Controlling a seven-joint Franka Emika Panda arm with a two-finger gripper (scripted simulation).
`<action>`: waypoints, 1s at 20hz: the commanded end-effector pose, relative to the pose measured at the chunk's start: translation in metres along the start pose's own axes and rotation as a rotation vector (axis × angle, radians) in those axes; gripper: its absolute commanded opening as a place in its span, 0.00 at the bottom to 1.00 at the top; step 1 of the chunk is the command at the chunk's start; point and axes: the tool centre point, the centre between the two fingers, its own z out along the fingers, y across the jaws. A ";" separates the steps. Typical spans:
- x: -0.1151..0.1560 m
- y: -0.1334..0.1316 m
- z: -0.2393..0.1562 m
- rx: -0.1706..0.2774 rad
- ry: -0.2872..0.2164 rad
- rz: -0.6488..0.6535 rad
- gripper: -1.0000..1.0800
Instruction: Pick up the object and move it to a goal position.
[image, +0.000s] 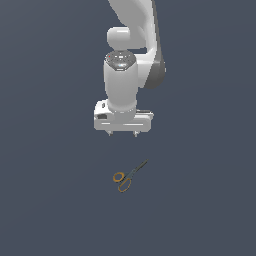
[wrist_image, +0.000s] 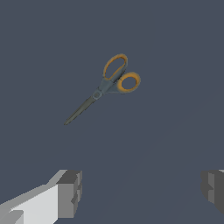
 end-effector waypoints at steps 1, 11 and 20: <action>0.000 0.000 0.000 0.000 0.000 0.000 0.96; -0.001 -0.002 0.002 -0.013 -0.006 -0.044 0.96; 0.000 -0.002 0.003 -0.011 -0.006 -0.030 0.96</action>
